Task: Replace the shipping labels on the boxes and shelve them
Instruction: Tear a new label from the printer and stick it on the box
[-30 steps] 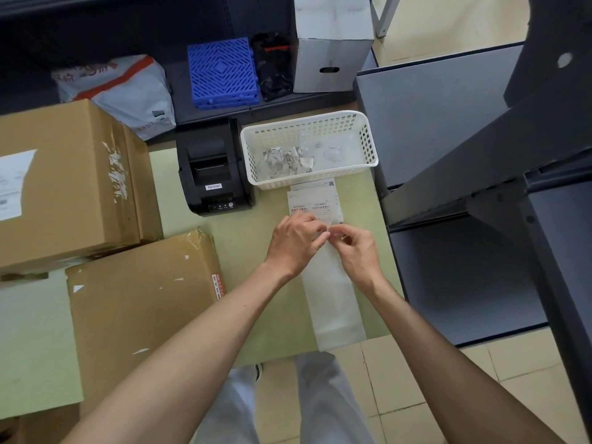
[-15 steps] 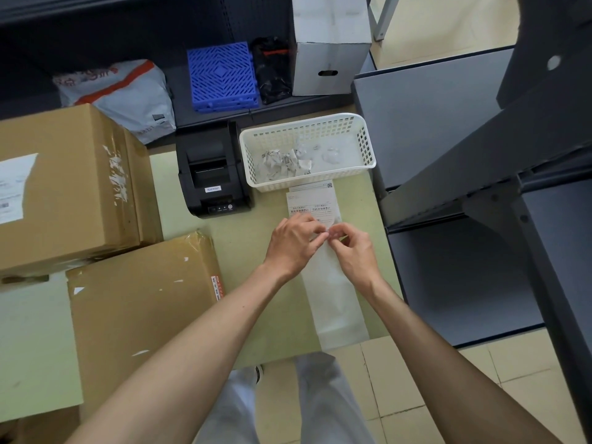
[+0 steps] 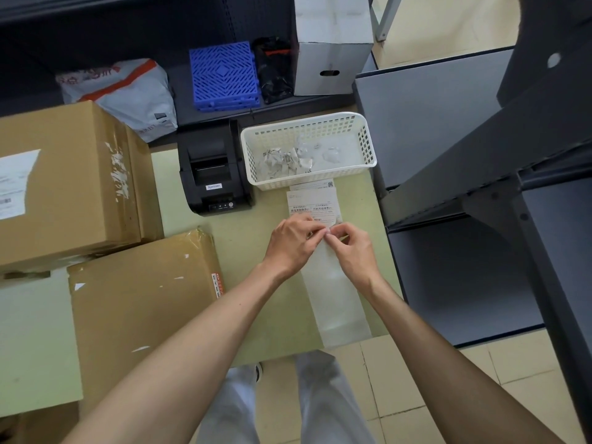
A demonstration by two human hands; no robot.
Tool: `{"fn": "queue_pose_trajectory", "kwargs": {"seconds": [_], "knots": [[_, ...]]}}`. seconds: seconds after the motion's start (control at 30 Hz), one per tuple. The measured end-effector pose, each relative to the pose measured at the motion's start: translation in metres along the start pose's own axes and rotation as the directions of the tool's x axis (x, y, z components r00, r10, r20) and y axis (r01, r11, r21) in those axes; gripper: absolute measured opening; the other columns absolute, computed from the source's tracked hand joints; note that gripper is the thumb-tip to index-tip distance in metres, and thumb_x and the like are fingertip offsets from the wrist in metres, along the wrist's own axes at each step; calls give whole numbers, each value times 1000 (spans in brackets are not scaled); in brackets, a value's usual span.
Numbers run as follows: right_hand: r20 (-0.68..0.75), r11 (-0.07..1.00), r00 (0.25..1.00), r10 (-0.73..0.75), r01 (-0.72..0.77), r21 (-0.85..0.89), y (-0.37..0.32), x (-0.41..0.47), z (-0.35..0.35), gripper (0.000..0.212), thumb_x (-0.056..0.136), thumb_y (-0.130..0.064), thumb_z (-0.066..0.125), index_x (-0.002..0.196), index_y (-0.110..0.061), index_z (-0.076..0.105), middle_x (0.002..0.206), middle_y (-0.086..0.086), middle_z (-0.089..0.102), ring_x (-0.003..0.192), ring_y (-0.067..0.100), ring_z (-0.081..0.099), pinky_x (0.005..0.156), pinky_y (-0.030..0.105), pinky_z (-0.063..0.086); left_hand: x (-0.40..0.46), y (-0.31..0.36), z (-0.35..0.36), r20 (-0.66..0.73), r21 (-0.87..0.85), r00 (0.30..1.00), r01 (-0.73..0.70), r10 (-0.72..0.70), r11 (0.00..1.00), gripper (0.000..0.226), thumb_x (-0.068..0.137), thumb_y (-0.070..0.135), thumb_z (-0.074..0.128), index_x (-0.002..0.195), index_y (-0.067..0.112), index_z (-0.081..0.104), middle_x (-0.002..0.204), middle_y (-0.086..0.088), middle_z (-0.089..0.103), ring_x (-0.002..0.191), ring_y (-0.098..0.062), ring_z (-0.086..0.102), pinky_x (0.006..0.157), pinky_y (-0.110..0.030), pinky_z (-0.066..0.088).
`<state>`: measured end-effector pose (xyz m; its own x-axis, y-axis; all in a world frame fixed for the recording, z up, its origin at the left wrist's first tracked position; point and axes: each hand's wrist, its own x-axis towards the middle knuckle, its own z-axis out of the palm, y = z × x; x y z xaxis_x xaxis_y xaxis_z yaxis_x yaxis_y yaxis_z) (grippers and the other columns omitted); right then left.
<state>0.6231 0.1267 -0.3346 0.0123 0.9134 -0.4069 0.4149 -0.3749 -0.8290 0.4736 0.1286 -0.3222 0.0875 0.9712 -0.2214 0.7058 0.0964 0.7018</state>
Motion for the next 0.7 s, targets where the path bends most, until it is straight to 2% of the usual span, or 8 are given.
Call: {"fn": "queue_pose_trajectory", "kwargs": {"seconds": [0.13,0.23,0.33,0.4,0.7], "knots": [[-18,999,999,34,-34,6,-2,0,0,11,91,-21,66,86,-12,67,77,-7,62,66,4,53,61,17,41,-1,0,-4,-54,-13,998,44,-45,999,19,97,29,63,94,19,79,93,3,68,91,-18,60,77,-34,44],[-42,998,997,62,-62,6,0,0,-3,7,91,-20,66,87,-14,66,78,-10,61,67,2,54,59,12,39,2,-2,-11,-130,3,986,104,-103,995,20,97,27,62,91,17,78,92,2,68,90,-19,59,77,-32,41],[-43,996,995,86,-86,6,2,-1,-7,7,92,-20,66,88,-15,67,79,-10,61,69,3,54,61,15,40,4,-6,-21,-188,5,969,163,-159,987,21,96,26,61,87,16,76,85,6,62,87,-20,57,73,-31,37],[-44,995,994,99,-99,1,4,-1,-8,7,92,-20,66,89,-15,67,81,-9,62,71,2,55,62,14,40,6,-11,-29,-210,3,959,195,-190,981,20,96,26,61,87,15,76,84,4,63,85,-20,57,72,-33,41],[-47,993,992,118,-119,-17,8,6,-6,6,91,-20,65,92,-15,68,81,-10,62,73,3,57,64,18,41,8,-34,-77,-345,56,917,231,-198,971,19,97,24,61,90,14,76,87,0,67,84,-20,57,83,-38,42]]}}
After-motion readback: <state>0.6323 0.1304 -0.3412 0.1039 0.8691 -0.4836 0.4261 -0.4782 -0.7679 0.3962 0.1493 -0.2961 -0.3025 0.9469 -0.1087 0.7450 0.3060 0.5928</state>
